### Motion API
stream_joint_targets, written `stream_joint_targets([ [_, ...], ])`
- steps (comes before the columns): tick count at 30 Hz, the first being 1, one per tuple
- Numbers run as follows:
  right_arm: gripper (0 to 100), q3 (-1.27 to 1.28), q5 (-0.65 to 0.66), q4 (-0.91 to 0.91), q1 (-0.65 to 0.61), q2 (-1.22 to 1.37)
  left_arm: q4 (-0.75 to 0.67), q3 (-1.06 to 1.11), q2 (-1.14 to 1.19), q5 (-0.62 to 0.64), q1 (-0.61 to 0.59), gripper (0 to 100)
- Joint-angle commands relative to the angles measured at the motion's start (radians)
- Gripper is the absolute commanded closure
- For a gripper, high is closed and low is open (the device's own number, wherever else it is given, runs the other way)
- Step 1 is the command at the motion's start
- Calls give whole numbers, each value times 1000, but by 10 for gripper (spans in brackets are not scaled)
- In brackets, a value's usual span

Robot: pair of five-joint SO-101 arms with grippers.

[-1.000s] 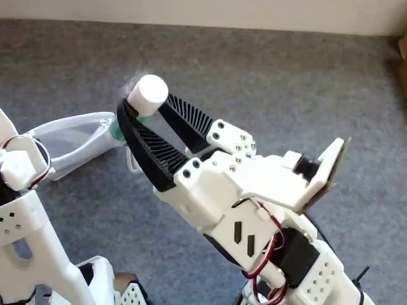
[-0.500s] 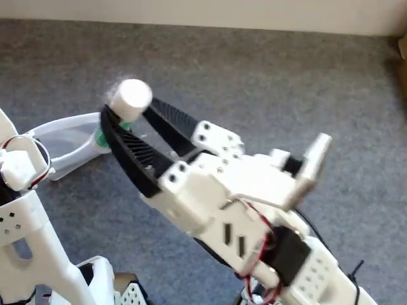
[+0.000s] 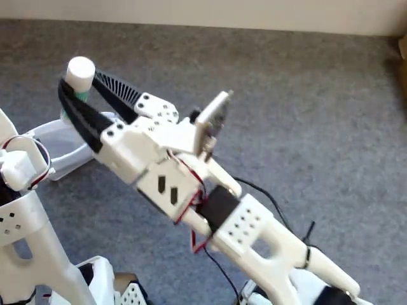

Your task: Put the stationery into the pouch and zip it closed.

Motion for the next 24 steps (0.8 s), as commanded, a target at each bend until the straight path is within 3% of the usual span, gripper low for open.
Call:
stream_joint_targets([
  [1, 994, -58, -3, -42, 30, 36, -8, 27, 2, -5, 25, 993],
  [5, 994, -58, -2, -41, 28, 88, -8, 27, 2, -5, 25, 993],
  [11, 994, -56, 181, -41, -5, 157, -8, 27, 2, -5, 25, 993],
  [24, 994, 56, 384, -39, -91, 174, -8, 27, 2, -8, 25, 993],
])
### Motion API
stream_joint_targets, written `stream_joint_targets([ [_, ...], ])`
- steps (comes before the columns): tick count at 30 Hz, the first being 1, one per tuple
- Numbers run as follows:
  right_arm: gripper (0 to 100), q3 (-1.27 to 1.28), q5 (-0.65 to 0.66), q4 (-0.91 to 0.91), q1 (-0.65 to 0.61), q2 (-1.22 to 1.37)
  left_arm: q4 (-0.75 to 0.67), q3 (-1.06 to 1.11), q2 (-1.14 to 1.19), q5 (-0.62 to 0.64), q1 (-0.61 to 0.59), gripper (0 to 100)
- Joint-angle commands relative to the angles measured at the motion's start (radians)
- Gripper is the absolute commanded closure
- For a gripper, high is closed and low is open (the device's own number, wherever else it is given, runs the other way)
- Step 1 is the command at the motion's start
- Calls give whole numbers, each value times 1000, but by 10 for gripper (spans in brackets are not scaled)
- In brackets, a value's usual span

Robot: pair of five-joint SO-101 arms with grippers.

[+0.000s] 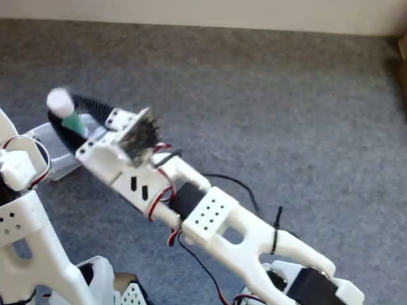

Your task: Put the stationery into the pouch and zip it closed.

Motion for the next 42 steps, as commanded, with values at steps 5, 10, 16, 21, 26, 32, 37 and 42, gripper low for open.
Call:
stream_joint_targets([
  [5, 994, -4, 38, -19, -19, -18, -8, 27, 2, -8, 25, 993],
  [10, 994, -2, 38, -18, -15, -10, -8, 27, 2, -8, 25, 993],
  [16, 992, -12, 40, 97, -15, -12, -8, 27, 2, -8, 25, 993],
  [21, 991, -12, 40, 217, -15, -18, -8, 27, 2, -8, 25, 993],
  [26, 991, -13, 40, 226, -15, -19, -8, 27, 2, -8, 25, 993],
  [32, 950, -13, 40, 226, -16, -19, -8, 27, 4, -8, 25, 993],
  [37, 851, -13, 40, 228, -16, -19, -8, 27, 4, -8, 25, 993],
  [42, 851, -13, 40, 228, -16, -19, -8, 27, 4, -8, 25, 993],
])
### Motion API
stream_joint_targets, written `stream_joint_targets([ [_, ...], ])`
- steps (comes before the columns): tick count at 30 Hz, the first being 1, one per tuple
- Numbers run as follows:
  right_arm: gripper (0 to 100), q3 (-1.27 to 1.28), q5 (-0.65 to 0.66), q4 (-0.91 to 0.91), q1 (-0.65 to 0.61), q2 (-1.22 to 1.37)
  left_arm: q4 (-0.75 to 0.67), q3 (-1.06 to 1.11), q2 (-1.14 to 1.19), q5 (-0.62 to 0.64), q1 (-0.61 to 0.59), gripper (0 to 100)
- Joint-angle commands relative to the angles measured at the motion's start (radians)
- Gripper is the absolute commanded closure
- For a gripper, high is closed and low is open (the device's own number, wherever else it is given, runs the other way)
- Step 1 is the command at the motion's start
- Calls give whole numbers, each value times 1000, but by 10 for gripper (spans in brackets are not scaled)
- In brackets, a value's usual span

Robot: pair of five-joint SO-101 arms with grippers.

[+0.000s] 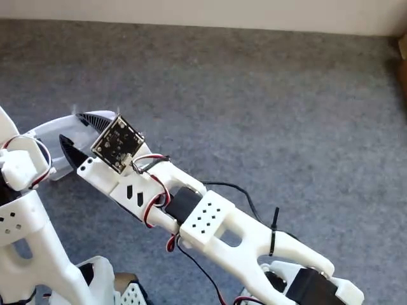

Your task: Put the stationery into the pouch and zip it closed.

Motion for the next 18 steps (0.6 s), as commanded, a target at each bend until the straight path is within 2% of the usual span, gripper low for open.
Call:
stream_joint_targets([
  [1, 851, -19, 20, 4, -2, -19, -6, 25, 5, -8, 18, 993],
  [10, 851, -19, 20, 4, -1, -24, -6, 25, 5, -8, 18, 993],
  [18, 851, -12, 18, 5, -1, -168, -6, 25, 5, -9, 18, 993],
])
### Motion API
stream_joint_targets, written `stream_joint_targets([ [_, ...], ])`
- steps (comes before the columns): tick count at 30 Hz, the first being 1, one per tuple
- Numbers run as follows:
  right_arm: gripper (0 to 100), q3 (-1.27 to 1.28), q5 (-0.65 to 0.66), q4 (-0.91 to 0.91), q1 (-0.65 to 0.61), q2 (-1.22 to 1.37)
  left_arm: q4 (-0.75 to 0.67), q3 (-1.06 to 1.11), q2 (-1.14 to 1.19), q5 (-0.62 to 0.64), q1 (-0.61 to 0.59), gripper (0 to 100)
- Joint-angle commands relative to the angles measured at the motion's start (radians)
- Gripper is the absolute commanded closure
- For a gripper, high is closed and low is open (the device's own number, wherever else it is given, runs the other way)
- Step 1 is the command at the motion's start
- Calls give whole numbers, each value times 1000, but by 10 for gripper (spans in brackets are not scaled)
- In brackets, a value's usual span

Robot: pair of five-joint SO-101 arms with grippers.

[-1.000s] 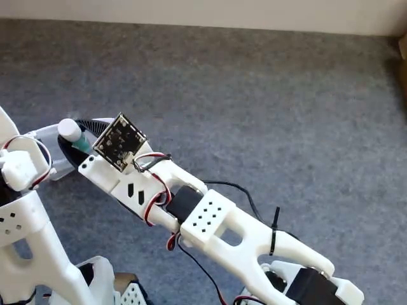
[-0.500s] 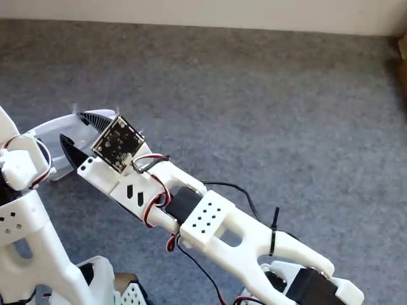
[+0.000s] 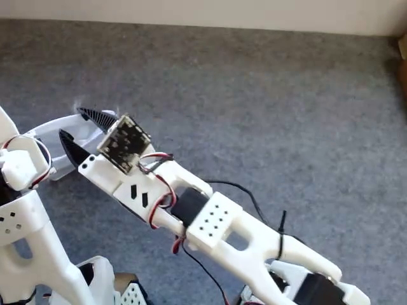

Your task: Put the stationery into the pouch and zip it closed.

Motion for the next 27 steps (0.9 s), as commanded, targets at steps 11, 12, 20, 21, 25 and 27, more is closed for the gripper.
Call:
stream_joint_targets([
  [11, 851, -31, 12, 180, -2, -232, -6, 25, 4, -8, 18, 993],
  [12, 851, -30, 12, 180, -1, -248, -6, 25, 4, -8, 18, 993],
  [20, 851, 30, 12, 326, -1, -406, -6, 25, 4, -6, 18, 993],
  [21, 851, 38, 12, 349, -1, -426, -6, 25, 4, -6, 18, 993],
  [25, 851, 124, 12, 435, -1, -513, -6, 25, 4, -6, 18, 993],
  [27, 851, 196, 12, 438, 1, -558, -6, 25, 4, -6, 18, 993],
])
